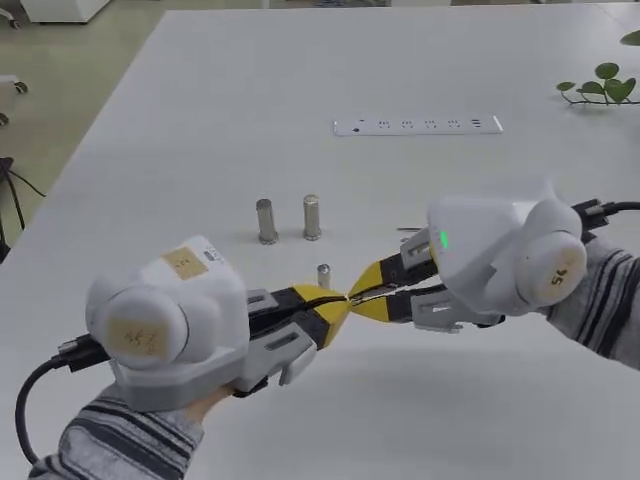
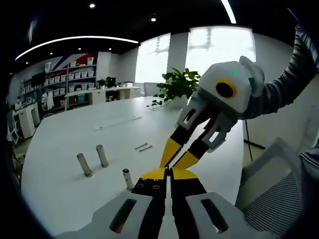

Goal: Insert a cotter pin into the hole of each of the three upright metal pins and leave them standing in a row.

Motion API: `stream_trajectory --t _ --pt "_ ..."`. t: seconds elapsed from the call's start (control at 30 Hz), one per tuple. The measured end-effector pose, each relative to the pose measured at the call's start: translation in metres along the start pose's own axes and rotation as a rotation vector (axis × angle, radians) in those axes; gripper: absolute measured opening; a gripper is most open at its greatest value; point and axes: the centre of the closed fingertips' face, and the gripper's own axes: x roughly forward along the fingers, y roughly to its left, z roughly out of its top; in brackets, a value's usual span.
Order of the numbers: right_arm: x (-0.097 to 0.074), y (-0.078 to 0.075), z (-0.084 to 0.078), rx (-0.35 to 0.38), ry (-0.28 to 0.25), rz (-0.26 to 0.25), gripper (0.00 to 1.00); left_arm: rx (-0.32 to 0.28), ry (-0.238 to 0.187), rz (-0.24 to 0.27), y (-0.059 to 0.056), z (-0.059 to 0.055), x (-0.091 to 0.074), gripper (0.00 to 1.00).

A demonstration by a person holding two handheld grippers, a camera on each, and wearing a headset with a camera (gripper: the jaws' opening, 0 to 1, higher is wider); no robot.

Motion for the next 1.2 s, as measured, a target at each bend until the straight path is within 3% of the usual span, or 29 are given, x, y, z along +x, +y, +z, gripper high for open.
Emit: stream_trajectory --t 0.4,0.5,0.73,1.07,1.2 --pt "0.0 0.003 -0.003 -0.055 0.037 0.019 0.0 0.037 0.021 0.005 0.001 -0.006 0.001 0.0" --pt "0.001 0.003 -0.004 -0.076 0.052 0.023 0.0 0.002 0.011 0.008 0.001 -0.004 0.002 0.0" --pt "0.001 0.0 -0.013 -0.091 0.099 0.013 0.0 0.005 0.014 0.034 0.008 -0.006 0.003 0.04" --pt "0.005 -0.019 -0.037 -0.042 0.208 -0.058 0.0 0.057 0.025 0.145 0.03 -0.016 0.004 0.19" --pt "0.01 -0.026 -0.046 -0.032 0.238 -0.081 0.0 0.08 0.051 0.197 0.041 -0.023 0.007 0.23"
